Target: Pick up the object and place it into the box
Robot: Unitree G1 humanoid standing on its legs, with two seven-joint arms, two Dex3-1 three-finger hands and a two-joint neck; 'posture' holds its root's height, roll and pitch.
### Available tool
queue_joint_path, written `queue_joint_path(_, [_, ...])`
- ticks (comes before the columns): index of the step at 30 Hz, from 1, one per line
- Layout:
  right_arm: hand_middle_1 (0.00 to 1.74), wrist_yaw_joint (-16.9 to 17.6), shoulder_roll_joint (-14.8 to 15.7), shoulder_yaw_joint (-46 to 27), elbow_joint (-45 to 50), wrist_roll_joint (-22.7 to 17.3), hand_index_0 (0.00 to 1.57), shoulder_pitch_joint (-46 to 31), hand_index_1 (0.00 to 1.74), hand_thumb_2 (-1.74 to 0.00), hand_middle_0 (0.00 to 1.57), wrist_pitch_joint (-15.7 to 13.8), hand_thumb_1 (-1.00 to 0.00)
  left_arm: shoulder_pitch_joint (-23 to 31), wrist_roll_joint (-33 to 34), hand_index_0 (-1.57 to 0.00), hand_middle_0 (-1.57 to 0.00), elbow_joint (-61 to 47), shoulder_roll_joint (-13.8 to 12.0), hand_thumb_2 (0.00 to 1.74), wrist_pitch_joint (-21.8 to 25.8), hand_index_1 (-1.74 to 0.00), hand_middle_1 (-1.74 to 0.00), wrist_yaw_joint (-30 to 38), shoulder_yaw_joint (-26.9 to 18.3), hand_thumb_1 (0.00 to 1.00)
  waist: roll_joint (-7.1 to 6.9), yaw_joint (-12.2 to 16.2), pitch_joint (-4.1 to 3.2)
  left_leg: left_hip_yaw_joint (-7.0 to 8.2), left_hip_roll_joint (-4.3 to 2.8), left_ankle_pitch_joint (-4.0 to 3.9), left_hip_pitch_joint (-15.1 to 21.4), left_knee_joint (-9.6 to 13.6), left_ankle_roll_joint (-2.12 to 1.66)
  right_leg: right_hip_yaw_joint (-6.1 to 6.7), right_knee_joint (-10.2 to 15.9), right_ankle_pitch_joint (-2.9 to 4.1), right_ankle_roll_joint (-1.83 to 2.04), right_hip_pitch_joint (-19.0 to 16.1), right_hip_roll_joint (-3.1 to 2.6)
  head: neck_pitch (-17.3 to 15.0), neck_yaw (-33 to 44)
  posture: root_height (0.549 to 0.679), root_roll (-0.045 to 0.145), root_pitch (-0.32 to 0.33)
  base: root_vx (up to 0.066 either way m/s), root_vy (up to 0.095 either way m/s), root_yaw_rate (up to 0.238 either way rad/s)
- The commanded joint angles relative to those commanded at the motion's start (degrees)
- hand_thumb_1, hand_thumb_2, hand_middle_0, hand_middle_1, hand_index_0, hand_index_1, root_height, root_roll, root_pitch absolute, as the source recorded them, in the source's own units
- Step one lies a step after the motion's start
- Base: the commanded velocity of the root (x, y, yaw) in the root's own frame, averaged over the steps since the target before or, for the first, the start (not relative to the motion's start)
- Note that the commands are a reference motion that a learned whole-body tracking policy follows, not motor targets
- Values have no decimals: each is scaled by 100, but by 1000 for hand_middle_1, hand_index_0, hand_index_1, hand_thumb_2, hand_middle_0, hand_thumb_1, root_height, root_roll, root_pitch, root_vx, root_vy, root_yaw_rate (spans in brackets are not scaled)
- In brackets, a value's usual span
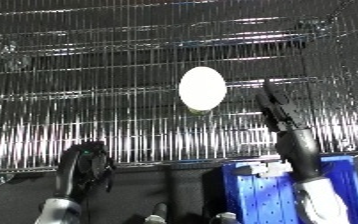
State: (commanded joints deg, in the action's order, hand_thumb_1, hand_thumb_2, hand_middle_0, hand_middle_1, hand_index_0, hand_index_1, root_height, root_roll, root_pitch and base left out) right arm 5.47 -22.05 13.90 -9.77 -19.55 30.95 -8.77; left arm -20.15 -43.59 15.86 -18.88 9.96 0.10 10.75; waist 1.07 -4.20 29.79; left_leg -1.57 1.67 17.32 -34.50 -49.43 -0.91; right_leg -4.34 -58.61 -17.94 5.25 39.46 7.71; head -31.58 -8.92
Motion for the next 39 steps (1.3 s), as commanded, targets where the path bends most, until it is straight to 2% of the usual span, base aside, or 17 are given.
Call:
queue_joint_path(12, [0,201,-59,151,-362,-46,0,723,0,0,0,29,0,-247,-145,-1570,-1570,59,20,1740,79,-1740,-1740,59,182,1000,115,-46,0,42,90,73,-347,-217,40,18,-175,-8,-49,351,1,374,-320,598,40,66,4,29,22])
queue_joint_path(22, [0,59,-272,284,-787,-76,0,1183,0,0,0,115,0,-346,-223,-1570,-1570,-24,-6,1740,135,-1740,-1740,141,224,1000,193,-140,0,56,143,88,-692,-389,85,-5,-324,2,-82,693,-10,640,-539,593,39,98,-5,21,22])
queue_joint_path(32, [0,-47,-409,648,-1419,-59,0,1774,0,0,0,46,0,-463,-358,-1570,-1570,-183,-76,1740,276,-1740,-1740,291,308,1000,300,-292,0,42,222,115,-1032,-581,122,-60,-456,-15,-123,1001,-3,894,-843,586,39,130,-11,13,39])
queue_joint_path(39, [0,-80,-440,795,-1674,-101,0,2214,0,0,0,36,0,-443,-456,-1570,-1570,-319,-100,1740,329,-1740,-1740,354,368,1000,376,-397,0,41,281,104,-1196,-647,142,-112,-526,-53,-175,1136,-17,976,-1071,584,41,146,4,21,36])
